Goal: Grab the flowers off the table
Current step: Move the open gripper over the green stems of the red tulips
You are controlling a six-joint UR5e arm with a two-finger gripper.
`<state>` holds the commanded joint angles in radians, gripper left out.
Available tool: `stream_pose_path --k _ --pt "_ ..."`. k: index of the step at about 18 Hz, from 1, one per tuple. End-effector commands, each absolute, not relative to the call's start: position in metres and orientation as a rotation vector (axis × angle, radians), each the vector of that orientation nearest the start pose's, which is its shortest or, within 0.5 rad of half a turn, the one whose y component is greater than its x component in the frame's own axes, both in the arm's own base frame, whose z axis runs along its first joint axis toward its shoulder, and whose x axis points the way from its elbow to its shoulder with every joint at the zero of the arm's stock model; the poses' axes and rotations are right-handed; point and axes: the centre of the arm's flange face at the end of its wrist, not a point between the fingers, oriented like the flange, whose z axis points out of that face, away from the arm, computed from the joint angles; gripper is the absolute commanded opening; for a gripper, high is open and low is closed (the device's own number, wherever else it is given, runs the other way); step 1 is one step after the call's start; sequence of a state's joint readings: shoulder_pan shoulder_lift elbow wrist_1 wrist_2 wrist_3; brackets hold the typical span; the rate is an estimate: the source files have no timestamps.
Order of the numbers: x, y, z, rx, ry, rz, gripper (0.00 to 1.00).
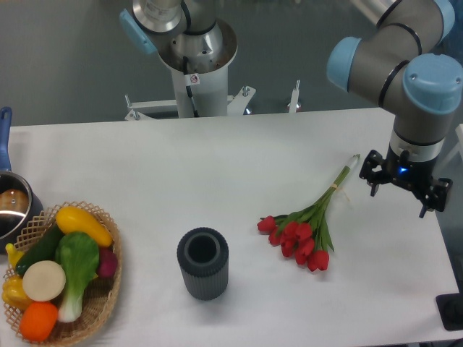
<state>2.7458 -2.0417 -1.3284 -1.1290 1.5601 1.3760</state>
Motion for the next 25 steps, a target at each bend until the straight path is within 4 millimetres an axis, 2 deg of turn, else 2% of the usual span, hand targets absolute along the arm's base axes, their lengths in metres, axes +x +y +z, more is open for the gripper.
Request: stream_pose_path --k 4,11,15,18,19,21,25 --pt "-0.577 0.393 0.37 -3.038 0.309 0.282 1.0" --pt "-0.546 0.371 0.324 -3.025 0.216 0.142 1.0" --pt "-0.517 0.365 0.307 -3.008 0.221 0.182 1.0" --pt "-0.513 0.369 0.301 -3.011 0.235 0.163 1.0" --pt "-0.509 0.376 0.295 -3.013 0.251 0.152 1.0" --pt "-0.5 0.391 0.276 -3.026 0.292 0.107 1.0" --pt "-0.502 0.394 0.251 -3.038 0.296 0.056 1.0"
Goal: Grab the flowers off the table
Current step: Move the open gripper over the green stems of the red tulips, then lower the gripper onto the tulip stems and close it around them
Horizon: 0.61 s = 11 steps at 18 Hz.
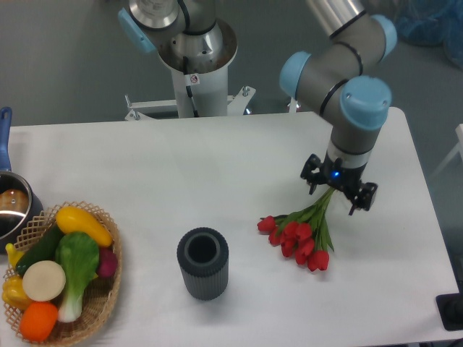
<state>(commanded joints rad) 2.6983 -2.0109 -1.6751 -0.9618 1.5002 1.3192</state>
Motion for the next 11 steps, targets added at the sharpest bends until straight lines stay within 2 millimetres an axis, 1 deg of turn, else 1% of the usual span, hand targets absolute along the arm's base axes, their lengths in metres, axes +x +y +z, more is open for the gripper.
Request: stream_pose_path --k 2,3,5,6,9,10,11 --pt "-0.504 0.395 0.24 -3.044 0.295 0.034 1.0" --pt "-0.503 0.395 0.239 -3.045 0.298 0.029 1.0" --pt "-0.499 0.4 0.235 -3.046 0.309 0.018 1.0" --pt "-0.496 0.403 0.23 -3.048 0.321 0.004 1.0" --pt "-0.488 0.407 0.218 -3.06 0.278 -0.032 1.0" --pt "-0.487 0.41 0.213 -3.062 0.278 -0.044 1.0" --pt "-0.488 0.41 0.213 -3.06 0.278 -0.035 1.0"
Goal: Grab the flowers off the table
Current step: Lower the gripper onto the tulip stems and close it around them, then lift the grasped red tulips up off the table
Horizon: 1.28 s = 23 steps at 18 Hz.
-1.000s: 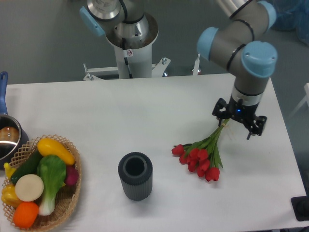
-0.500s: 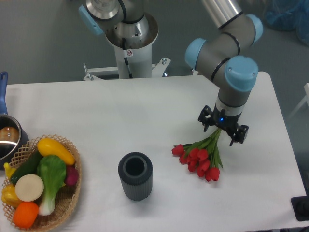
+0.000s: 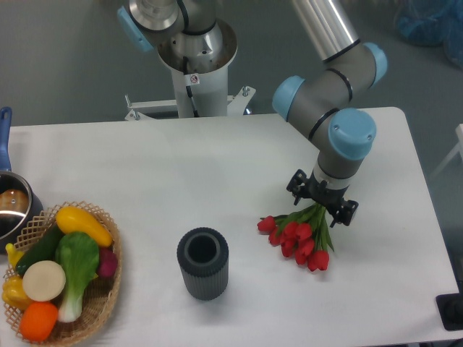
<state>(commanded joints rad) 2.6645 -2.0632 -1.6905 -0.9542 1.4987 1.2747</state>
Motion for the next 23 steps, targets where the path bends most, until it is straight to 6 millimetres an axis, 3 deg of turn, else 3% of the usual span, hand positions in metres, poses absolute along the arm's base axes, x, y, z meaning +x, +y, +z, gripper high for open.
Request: stream_pose_path --k 3,4,5,7,11,17,20,23 --pt "-0.49 0.416 0.203 -3.053 0.286 -0.004 0.99" --pt "-0.489 0.418 0.202 -3.052 0.295 0.003 0.94" --pt "-0.489 0.419 0.2 -3.055 0.302 0.003 0.83" --pt "-0.489 0.417 0.201 -3.062 0.301 0.013 0.41" --pt "-0.49 0.415 0.211 -3.063 0.277 0.029 0.03" --pt "-0.497 0.417 0.25 -3.043 0.233 0.129 0.0" --pt "-0.501 0.415 0.26 -3.04 0.226 0.147 0.0" --pt "-0.512 0.416 0.293 -3.06 0.214 0.24 0.0"
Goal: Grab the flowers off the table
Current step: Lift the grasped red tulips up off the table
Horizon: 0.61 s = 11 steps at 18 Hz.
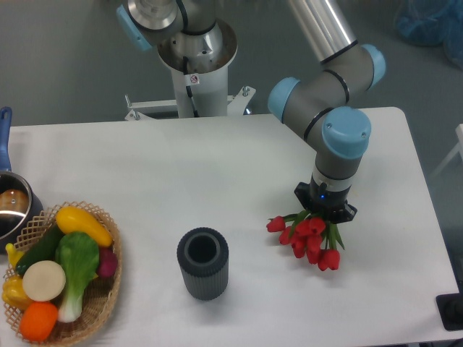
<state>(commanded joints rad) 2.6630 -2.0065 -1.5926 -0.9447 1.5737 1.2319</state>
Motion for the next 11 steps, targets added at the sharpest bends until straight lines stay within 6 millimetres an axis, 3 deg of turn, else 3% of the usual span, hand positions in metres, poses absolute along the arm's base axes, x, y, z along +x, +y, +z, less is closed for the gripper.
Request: stream_pose_path --k 4,11 --pt "-0.526 0.427 0.335 -3.067 0.152 0.225 0.0" --pt "-0.53 0.437 0.37 -3.06 0.188 0.233 0.0"
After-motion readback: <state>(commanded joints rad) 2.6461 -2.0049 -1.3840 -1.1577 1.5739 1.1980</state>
